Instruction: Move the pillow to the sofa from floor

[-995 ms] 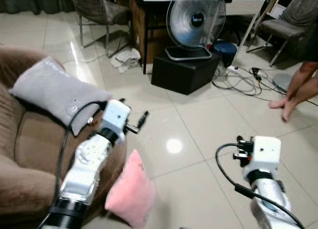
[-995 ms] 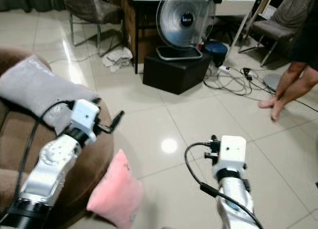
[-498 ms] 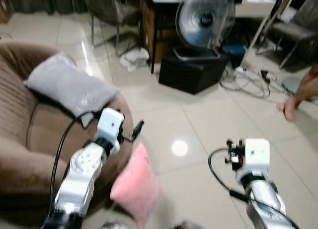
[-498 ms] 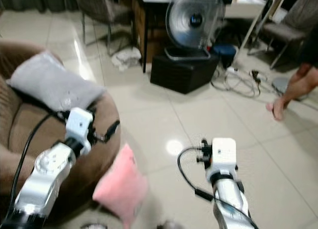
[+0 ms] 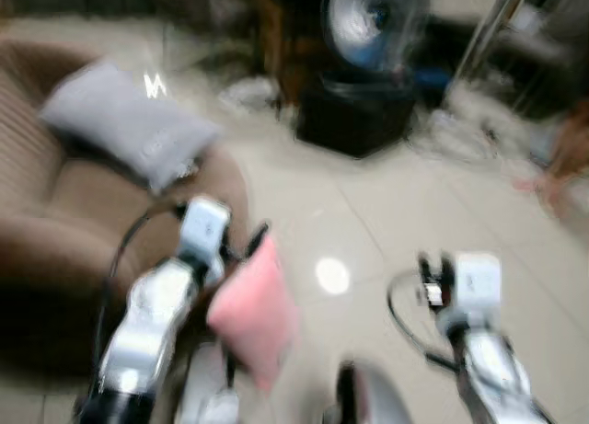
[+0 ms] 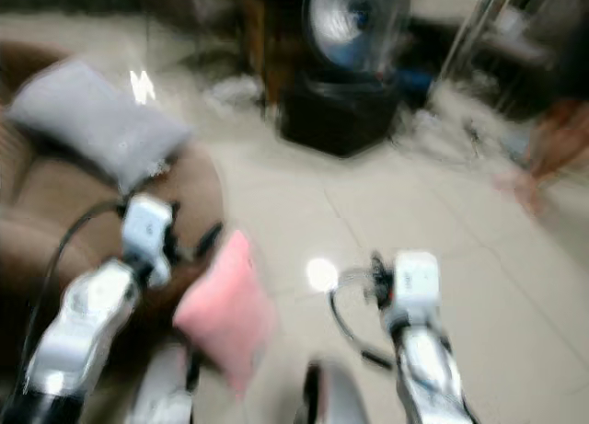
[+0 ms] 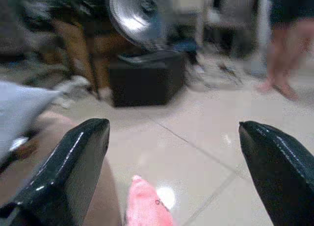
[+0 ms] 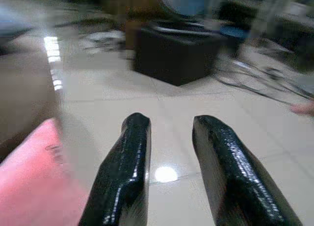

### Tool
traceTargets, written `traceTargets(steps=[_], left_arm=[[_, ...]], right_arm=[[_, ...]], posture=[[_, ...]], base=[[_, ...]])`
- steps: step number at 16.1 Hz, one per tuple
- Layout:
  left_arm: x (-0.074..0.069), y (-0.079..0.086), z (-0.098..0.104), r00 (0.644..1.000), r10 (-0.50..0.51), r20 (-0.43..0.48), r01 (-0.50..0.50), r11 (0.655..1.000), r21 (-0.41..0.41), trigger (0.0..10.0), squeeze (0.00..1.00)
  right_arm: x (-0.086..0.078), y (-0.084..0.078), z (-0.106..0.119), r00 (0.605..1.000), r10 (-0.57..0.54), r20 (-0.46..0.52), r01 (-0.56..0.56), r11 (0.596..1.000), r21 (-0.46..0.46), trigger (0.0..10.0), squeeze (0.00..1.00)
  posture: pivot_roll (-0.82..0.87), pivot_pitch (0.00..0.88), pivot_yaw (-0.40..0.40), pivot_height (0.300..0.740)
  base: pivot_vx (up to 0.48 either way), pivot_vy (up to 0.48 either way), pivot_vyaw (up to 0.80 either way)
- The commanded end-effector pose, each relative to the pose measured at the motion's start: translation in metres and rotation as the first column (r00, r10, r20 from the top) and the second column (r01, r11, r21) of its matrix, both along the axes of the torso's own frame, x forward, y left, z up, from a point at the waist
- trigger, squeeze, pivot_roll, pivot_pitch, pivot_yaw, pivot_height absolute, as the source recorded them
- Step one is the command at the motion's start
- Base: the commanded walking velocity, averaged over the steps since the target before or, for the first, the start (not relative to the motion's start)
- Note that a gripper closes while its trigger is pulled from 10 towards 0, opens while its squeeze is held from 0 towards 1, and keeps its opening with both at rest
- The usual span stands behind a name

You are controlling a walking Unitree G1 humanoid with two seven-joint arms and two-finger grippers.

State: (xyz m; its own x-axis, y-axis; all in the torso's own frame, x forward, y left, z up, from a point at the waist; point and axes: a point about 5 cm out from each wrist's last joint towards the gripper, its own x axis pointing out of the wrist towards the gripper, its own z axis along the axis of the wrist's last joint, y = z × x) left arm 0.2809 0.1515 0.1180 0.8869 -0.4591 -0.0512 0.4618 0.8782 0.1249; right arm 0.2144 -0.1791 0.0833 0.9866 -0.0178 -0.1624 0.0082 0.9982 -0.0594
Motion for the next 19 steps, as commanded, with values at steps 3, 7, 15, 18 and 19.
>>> traceTargets(steps=[3, 7, 15, 18, 19], left_arm=[[-0.007, 0.001, -0.009, 0.998, -0.021, -0.058, 0.020, 1.000, -0.016, 10.0, 1.00], [-0.009, -0.002, -0.007, 0.997, -0.057, -0.043, 0.057, 0.998, -0.009, 10.0, 1.00], [-0.005, -0.003, -0.005, 0.998, -0.057, 0.005, 0.057, 0.998, 0.034, 10.0, 0.00], [-0.005, -0.002, -0.006, 0.999, -0.055, 0.003, 0.054, 0.997, 0.048, 10.0, 0.00], [-0.004, -0.002, -0.006, 0.999, -0.053, 0.007, 0.053, 0.997, 0.050, 10.0, 0.00]], right_arm=[[-0.001, 0.001, -0.002, 1.000, 0.026, 0.009, -0.026, 0.999, 0.018, 10.0, 1.00], [-0.003, 0.000, -0.007, 0.999, 0.038, 0.010, -0.038, 0.998, 0.044, 10.0, 1.00], [-0.007, 0.006, -0.013, 0.997, 0.078, -0.027, -0.078, 0.997, 0.005, 10.0, 0.00], [-0.007, 0.009, -0.013, 0.996, 0.088, -0.023, -0.088, 0.996, -0.008, 10.0, 0.00], [-0.007, 0.009, -0.014, 0.996, 0.079, -0.028, -0.079, 0.997, -0.001, 10.0, 0.00]], posture=[[0.09, 0.036, -0.092, 0.585], [0.09, 0.037, -0.094, 0.585], [0.08, 0.042, -0.083, 0.585], [0.08, 0.045, -0.082, 0.585], [0.08, 0.045, -0.082, 0.585]], base=[[0.000, 0.000, 0.00], [0.000, 0.000, 0.00], [0.039, 0.000, 0.00], [0.402, 0.000, 0.00], [0.420, 0.000, 0.00]])
